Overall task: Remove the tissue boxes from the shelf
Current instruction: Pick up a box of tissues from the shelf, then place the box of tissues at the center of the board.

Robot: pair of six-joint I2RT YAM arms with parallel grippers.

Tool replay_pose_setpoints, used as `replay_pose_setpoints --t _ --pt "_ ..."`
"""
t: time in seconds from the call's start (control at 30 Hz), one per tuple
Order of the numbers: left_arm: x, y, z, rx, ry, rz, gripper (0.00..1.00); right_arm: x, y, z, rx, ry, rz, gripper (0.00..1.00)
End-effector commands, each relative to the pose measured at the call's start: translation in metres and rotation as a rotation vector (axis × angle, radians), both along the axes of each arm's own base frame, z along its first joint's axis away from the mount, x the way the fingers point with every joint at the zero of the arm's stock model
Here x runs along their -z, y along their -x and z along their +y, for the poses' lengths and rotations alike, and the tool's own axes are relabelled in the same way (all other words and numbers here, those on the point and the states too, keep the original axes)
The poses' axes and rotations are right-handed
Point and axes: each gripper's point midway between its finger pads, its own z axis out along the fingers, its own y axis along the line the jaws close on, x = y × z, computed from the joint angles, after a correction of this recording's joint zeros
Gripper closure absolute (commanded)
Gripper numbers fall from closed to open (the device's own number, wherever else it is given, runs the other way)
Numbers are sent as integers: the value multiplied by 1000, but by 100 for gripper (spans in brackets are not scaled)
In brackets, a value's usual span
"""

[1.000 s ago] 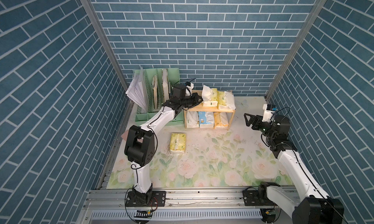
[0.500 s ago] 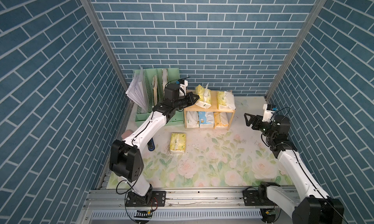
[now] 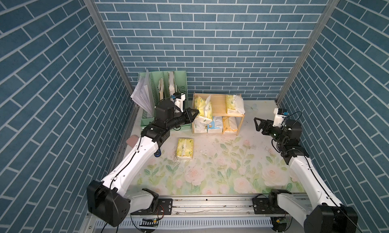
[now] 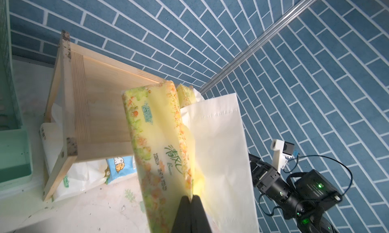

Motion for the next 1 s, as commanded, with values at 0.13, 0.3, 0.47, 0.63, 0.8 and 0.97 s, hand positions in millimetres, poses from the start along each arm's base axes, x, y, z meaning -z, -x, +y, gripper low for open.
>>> replay_pose_setpoints --t 0.13,0.3,0.47,0.63,0.8,0.97 --pt "34 49 1 37 -10 85 100 -21 0 0 11 -39 -52 7" --pt "51 65 2 33 23 123 100 -20 -1 1 16 -78 -50 7" --pt "74 68 -9 50 6 155 100 -15 -2 4 5 -106 -29 7" --pt "99 65 -16 30 -29 182 100 -22 -4 5 -2 -103 -34 7" --pt "127 64 -19 7 -69 211 100 -18 -4 6 -9 -111 -27 7" --pt "148 58 -16 -41 -101 235 100 -17 -1 6 -6 -107 -24 7"
